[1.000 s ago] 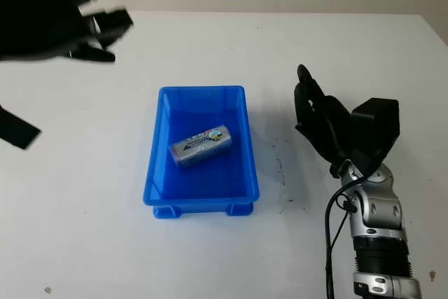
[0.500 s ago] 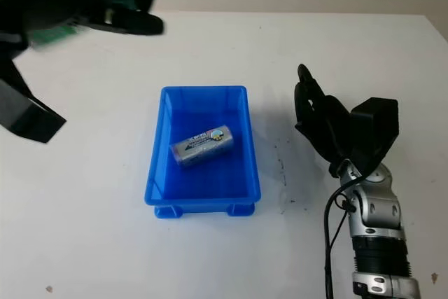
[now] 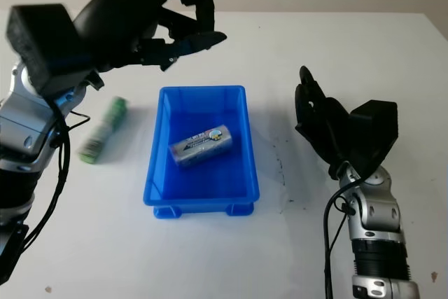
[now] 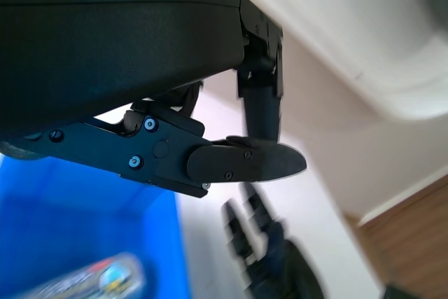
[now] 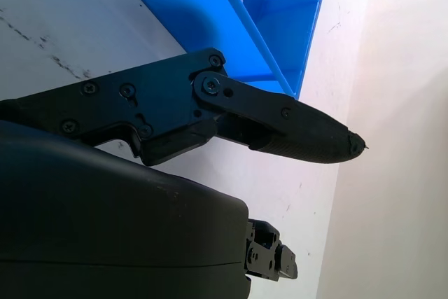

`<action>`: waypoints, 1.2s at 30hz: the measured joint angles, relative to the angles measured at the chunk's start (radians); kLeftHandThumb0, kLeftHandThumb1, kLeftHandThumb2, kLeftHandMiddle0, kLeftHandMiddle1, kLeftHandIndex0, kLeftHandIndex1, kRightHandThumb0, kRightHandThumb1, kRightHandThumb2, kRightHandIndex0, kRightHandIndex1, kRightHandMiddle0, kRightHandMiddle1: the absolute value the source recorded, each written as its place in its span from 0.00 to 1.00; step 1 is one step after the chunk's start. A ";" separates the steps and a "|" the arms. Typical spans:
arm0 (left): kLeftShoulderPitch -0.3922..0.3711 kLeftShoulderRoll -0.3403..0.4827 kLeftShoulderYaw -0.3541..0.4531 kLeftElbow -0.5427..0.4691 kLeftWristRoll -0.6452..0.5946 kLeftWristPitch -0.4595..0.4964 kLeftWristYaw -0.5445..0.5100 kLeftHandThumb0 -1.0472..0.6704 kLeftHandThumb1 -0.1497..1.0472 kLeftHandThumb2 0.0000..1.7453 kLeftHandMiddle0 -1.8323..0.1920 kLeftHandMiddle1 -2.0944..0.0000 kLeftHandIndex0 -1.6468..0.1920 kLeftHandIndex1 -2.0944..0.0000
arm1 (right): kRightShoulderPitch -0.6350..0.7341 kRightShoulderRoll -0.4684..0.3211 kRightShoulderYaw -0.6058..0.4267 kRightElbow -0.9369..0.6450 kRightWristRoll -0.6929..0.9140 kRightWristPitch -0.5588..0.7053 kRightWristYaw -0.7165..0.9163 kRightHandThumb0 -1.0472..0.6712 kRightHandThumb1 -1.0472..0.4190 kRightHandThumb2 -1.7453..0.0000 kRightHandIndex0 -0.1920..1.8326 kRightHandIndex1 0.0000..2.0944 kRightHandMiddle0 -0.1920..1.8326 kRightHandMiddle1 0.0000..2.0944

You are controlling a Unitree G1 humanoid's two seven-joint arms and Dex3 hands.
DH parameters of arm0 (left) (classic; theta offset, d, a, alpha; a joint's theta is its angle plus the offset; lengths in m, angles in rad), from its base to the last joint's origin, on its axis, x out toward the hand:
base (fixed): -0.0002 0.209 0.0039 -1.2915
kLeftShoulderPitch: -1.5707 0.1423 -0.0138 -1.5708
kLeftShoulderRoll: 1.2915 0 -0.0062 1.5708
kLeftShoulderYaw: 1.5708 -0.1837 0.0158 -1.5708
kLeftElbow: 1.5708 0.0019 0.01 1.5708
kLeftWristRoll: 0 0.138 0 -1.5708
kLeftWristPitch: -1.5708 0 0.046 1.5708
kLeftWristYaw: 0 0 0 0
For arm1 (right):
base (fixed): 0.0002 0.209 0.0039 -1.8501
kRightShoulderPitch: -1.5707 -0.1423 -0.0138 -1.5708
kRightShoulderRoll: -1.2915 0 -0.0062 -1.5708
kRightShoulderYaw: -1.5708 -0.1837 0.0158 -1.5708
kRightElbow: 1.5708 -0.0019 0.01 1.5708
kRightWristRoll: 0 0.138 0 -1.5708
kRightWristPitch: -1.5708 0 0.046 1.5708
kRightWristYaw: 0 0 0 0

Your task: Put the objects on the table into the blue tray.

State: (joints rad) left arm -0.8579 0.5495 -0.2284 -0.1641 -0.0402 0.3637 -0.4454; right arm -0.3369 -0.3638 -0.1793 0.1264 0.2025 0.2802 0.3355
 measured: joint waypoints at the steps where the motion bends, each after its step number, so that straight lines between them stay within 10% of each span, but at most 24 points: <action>1: 0.002 0.006 -0.001 0.001 0.009 -0.001 -0.028 0.24 1.00 0.29 0.86 0.88 0.96 0.86 | 0.003 0.000 0.000 -0.003 0.000 0.000 -0.001 0.17 0.00 0.58 0.00 0.00 0.00 0.00; 19: -0.001 0.079 0.125 0.122 0.223 -0.118 -0.013 0.23 1.00 0.14 0.92 0.97 0.92 0.96 | 0.010 0.000 0.009 -0.017 0.005 0.021 0.005 0.17 0.00 0.58 0.00 0.00 0.00 0.00; 24: -0.002 0.235 0.137 0.241 0.418 -0.359 0.078 0.37 0.93 0.04 0.89 0.96 0.91 0.96 | 0.007 0.000 0.011 -0.013 0.004 0.020 0.010 0.17 0.00 0.58 0.00 0.00 0.00 0.00; 31: -0.089 0.535 0.010 0.638 0.943 -0.896 0.571 0.39 0.83 0.02 0.85 0.96 0.83 0.95 | 0.003 0.000 0.010 0.011 0.003 0.011 0.014 0.17 0.00 0.59 0.00 0.00 0.00 0.00; 36: -0.238 0.635 -0.225 0.838 1.430 -1.000 1.062 0.41 0.93 0.05 0.84 0.97 0.81 0.97 | -0.002 0.000 0.016 0.019 -0.001 0.008 0.015 0.17 0.00 0.58 0.00 0.00 0.00 0.00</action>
State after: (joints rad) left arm -1.0959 1.1841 -0.4533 0.6738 1.3898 -0.6361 0.6167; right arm -0.3388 -0.3639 -0.1634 0.1451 0.2014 0.2881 0.3510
